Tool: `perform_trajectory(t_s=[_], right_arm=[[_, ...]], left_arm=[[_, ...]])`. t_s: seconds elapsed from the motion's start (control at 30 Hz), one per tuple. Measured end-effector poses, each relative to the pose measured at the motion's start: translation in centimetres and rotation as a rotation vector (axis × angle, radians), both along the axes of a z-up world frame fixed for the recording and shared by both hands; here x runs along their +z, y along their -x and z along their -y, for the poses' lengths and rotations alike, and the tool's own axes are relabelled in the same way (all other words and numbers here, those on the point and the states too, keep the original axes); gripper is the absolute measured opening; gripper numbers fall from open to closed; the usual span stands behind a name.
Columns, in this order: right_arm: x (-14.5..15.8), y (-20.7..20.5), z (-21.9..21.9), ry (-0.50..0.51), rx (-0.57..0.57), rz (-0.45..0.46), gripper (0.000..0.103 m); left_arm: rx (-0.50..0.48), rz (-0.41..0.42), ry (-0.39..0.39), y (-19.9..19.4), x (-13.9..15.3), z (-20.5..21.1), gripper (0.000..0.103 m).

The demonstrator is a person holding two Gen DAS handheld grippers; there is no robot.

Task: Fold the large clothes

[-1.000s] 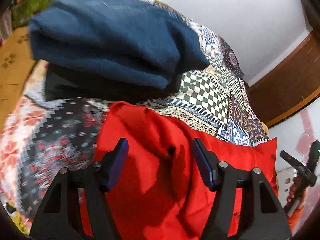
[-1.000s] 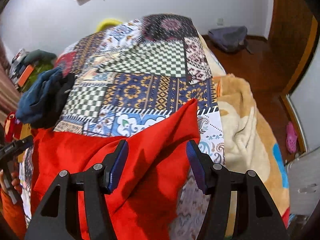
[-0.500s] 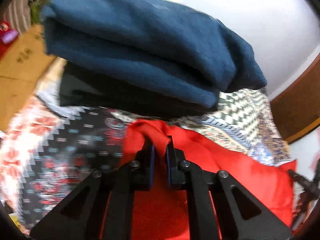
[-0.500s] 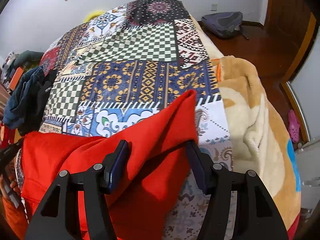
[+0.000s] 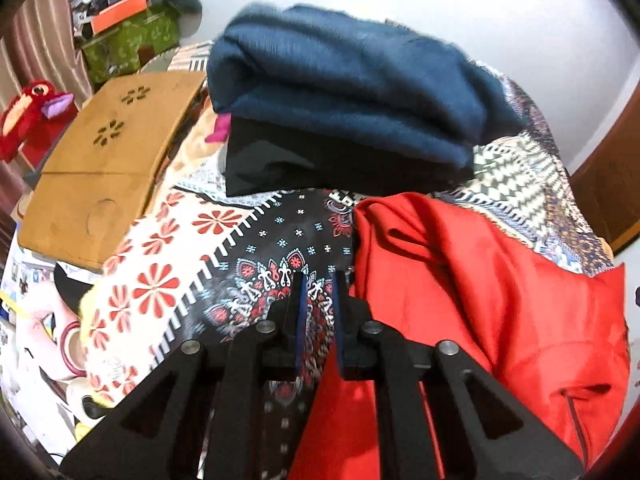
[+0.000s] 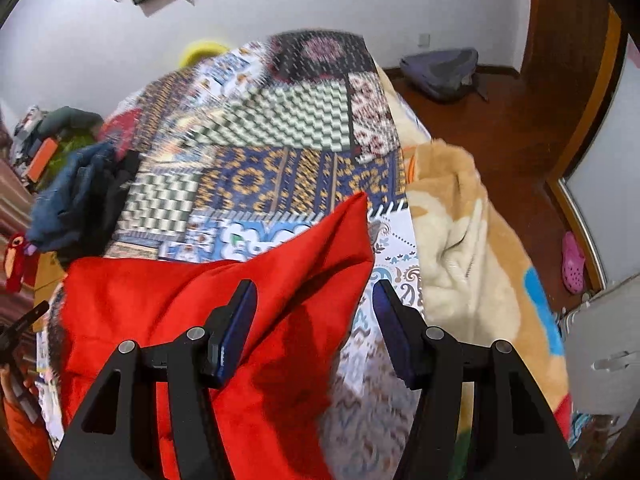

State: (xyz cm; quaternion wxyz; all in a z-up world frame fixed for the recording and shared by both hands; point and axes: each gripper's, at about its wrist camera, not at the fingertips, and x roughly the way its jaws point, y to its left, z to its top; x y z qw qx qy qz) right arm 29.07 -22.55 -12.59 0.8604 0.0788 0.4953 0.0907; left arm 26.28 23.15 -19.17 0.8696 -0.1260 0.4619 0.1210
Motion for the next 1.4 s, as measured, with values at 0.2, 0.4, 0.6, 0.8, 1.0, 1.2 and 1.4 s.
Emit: perform_trajectory(t_s=[0.2,0.4,0.6,0.8,1.0,1.2,1.4], right_arm=[[4.5,4.6,-0.3,0.012,0.059,0.107,0.056],[6.1,8.5,-0.5,0.03,0.105,0.154,0.056],[5.4,11.5,-0.4,0.026,0.122,0.145,0.059],[2.3,14.1,-0.1,0.001,0.112,0.075,0.06],[-1.6,16.0,0.7,-0.035,0.076,-0.03,0.06],[-4.1,17.5,1.2,-0.08,0.049,-0.098,0.06],[-4.7,18.0,1.3,-0.091,0.066,-0.078,0.061]], left_arm=[[-0.061,0.074,-0.014,3.3,3.9,1.3,0.035],[-0.129,0.126,-0.087,8.0,6.9,3.0,0.062],[-0.141,0.071,-0.083,11.6,5.7,3.0,0.066],[-0.14,-0.051,-0.038,15.1,0.9,3.0,0.066],[-0.125,-0.157,0.052,18.3,-3.3,2.8,0.066],[-0.098,-0.176,0.174,20.6,-5.6,3.2,0.066],[-0.08,-0.145,0.209,21.8,-5.9,3.8,0.066]])
